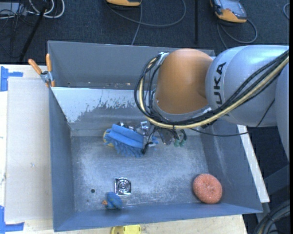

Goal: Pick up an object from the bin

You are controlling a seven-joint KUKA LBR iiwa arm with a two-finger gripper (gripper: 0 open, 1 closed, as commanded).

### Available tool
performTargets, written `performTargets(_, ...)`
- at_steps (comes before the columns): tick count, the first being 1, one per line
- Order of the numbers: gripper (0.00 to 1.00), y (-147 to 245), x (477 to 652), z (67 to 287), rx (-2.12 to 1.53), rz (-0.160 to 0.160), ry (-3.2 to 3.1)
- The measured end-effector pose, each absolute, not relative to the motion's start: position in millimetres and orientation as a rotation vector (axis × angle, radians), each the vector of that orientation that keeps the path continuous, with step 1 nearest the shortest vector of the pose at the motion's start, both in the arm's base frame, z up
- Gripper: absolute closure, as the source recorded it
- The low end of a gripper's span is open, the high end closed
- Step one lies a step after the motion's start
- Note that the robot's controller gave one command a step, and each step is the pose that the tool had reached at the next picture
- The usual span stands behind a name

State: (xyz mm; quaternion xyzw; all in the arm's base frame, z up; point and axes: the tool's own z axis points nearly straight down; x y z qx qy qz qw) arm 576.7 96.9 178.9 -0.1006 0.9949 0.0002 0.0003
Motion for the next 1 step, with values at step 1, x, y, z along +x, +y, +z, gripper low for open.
performTargets(1, 1.00, 102.3, 617.3, 273.0, -0.330, 0.000, 3.122)
